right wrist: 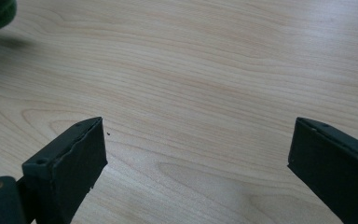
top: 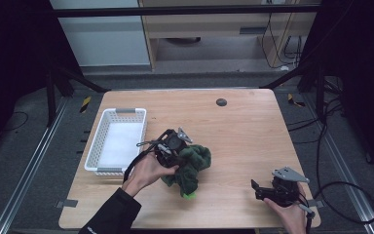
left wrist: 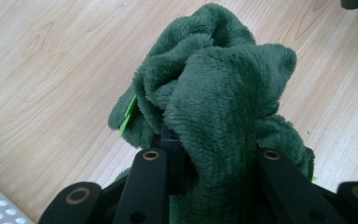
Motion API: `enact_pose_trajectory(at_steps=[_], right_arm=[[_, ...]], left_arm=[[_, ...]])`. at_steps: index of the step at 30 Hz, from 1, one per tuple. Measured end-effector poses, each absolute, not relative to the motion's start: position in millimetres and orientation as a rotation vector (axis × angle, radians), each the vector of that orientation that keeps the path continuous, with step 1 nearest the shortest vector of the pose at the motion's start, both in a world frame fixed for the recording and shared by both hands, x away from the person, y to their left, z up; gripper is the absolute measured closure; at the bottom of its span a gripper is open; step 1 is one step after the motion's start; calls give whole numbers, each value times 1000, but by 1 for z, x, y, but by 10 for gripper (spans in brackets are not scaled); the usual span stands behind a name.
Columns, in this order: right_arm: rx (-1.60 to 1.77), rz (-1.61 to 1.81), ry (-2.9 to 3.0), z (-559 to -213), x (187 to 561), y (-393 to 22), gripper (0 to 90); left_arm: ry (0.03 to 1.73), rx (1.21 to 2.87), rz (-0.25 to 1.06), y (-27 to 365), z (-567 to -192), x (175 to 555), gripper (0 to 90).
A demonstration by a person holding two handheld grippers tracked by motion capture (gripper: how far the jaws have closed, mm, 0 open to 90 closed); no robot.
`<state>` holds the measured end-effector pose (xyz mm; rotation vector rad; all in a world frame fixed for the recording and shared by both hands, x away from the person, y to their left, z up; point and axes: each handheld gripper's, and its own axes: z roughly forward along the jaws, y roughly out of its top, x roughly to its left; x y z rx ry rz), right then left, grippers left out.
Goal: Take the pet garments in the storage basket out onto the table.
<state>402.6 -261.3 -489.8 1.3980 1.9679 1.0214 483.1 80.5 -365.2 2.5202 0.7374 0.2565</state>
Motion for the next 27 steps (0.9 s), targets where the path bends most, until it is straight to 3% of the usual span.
enact_pose_trajectory(at_steps=[16, 27], right_arm=[[1393, 1021, 1969, -490, 403, -261, 43], [1382, 1014, 1972, -491, 403, -261, 43]], left_arm=[[733, 2557, 216, 69, -394, 486, 714], [739, 2570, 203, 68, -407, 488, 618]])
